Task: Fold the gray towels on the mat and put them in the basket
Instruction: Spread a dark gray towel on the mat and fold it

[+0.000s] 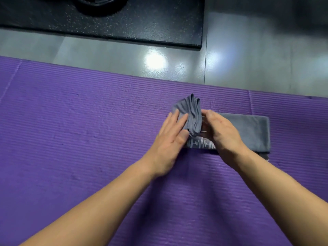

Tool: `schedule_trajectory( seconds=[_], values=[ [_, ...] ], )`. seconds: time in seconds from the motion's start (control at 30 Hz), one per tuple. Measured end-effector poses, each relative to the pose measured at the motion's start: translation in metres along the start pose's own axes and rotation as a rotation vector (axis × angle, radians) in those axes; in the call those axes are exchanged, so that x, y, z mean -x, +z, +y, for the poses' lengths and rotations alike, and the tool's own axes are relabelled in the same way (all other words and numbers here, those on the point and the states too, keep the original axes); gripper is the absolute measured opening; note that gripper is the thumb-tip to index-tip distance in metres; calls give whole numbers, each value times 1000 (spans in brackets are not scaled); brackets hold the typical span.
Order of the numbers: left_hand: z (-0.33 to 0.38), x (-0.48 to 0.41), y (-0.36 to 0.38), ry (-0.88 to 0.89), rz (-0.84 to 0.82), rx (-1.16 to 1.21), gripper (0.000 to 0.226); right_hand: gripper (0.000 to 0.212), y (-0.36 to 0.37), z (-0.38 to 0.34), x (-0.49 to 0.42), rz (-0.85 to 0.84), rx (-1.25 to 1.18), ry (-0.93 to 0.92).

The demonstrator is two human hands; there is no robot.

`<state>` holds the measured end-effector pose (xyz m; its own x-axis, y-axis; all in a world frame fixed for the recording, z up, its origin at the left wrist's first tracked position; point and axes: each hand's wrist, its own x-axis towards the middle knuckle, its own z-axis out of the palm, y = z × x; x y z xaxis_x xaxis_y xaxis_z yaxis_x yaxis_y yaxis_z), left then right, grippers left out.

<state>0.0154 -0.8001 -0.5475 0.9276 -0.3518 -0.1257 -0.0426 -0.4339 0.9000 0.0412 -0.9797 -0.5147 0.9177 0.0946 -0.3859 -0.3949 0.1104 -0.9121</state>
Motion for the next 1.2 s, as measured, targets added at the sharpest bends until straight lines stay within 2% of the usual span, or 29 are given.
schedule_trajectory(
  seconds=[0.07,0.17,0.27,0.37,0.47,0.57,0.67,0.83,0.9,0.97,1.03,1.1,1.2],
  values=[
    [13,-6,21,-53,-88,-124,96,26,-13,3,7,78,28,8],
    [33,-16,49,-115,-152,-265,108,46,-40,15,8,187,177,-30],
    [43,-20,68,-155,-170,-288,121,54,-62,24,10,187,409,-80],
    [45,-22,67,-118,-85,-291,99,56,-73,34,12,176,601,-101],
    [32,-33,49,-31,59,-498,73,75,-75,43,10,187,759,-129],
    [15,-52,38,-111,-55,-645,58,71,-74,46,12,185,832,-202],
    [10,-56,38,-172,-132,-579,59,55,-71,50,15,176,907,-294],
    [16,-54,37,-216,-132,-481,61,68,-64,50,19,316,1086,-371],
    [16,-55,37,-217,-124,-487,62,53,-64,48,22,376,1136,-499],
    [19,-56,37,-220,-112,-477,62,36,-62,48,24,359,1199,-584],
    [21,-57,37,-225,-80,-422,63,37,-57,53,26,292,1270,-506],
    [21,-58,34,-236,-28,-312,65,51,-54,58,28,252,1322,-345],
    [21,-58,30,-248,37,-174,73,61,-53,61,28,239,1378,-234]
  ],
)
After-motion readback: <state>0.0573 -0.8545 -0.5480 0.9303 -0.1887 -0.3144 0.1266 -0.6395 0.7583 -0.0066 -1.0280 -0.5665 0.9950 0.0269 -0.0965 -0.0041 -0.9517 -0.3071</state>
